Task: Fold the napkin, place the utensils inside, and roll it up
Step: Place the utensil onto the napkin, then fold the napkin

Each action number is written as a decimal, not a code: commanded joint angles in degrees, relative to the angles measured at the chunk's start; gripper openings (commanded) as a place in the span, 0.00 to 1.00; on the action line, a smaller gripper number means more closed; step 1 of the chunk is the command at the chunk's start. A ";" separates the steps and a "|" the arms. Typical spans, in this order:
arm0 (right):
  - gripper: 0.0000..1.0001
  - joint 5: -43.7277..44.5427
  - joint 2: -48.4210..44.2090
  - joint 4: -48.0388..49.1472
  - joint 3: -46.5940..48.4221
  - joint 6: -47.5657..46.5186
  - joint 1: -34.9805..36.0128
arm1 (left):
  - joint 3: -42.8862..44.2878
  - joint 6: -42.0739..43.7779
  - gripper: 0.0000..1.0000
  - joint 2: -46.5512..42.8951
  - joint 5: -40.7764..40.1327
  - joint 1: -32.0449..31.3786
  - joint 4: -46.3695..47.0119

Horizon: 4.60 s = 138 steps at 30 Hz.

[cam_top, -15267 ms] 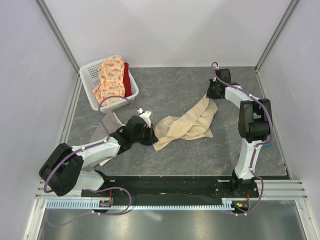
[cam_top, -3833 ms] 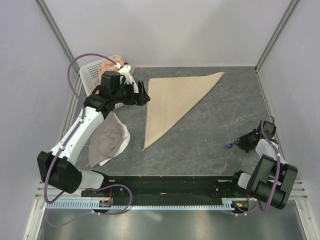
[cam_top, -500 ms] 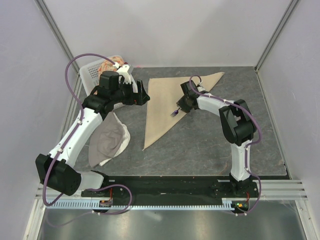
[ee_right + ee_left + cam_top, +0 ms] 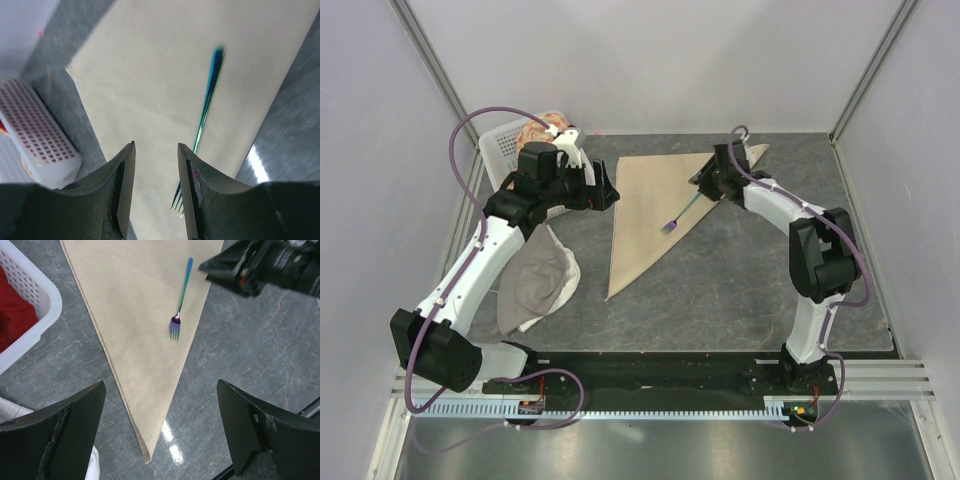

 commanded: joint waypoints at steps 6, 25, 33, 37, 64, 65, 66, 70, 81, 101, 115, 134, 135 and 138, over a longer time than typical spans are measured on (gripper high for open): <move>0.50 -8.73 4.26 9.80 2.07 -14.99 -12.75 | 0.51 -0.14 1.00 -0.75 -0.20 -0.27 1.64; 0.63 -13.75 23.51 22.11 12.10 -13.42 -26.55 | -0.11 1.36 1.00 2.58 -2.66 -0.27 2.17; 0.62 -14.36 28.95 22.20 17.55 -12.18 -27.96 | -0.11 1.36 1.00 3.29 -2.57 -0.27 2.17; 0.62 -14.53 31.42 22.11 20.62 -11.66 -28.40 | -0.02 1.36 1.00 3.64 -2.31 -0.27 2.17; 0.55 -11.90 39.60 18.25 30.29 -9.98 -30.07 | 0.77 1.18 1.00 6.19 -0.90 -0.18 2.17; 0.54 -11.90 39.86 18.25 30.47 -10.07 -30.07 | 0.86 1.27 1.00 6.28 -0.82 -0.10 2.17; 0.53 -12.07 40.12 18.16 30.73 -9.98 -29.99 | 0.86 1.18 1.00 6.37 -0.73 -0.10 2.08; 0.47 -12.16 40.83 17.11 32.49 -9.90 -30.07 | 0.86 1.18 1.00 6.63 -0.73 -0.10 2.08; 0.38 -13.22 41.97 15.61 35.83 -12.00 -30.07 | 0.86 1.18 1.00 6.98 -0.64 0.08 2.17; 0.04 -17.69 38.19 22.91 30.47 -12.53 -31.74 | 0.68 1.27 1.00 7.16 -0.73 0.34 2.17; 0.67 -16.91 34.50 26.42 22.13 -12.01 -33.23 | 0.60 1.18 1.00 6.89 -0.38 0.34 2.17; 0.41 -14.97 37.83 17.46 28.71 -16.93 -32.89 | 1.04 0.22 1.00 7.68 1.65 0.34 2.08; 0.41 -15.06 38.10 17.28 29.15 -16.93 -32.80 | 1.04 0.22 1.00 7.77 1.65 0.34 2.17; 0.41 -14.89 39.15 16.40 30.65 -16.93 -32.36 | 1.12 0.30 1.00 7.95 1.73 0.43 2.17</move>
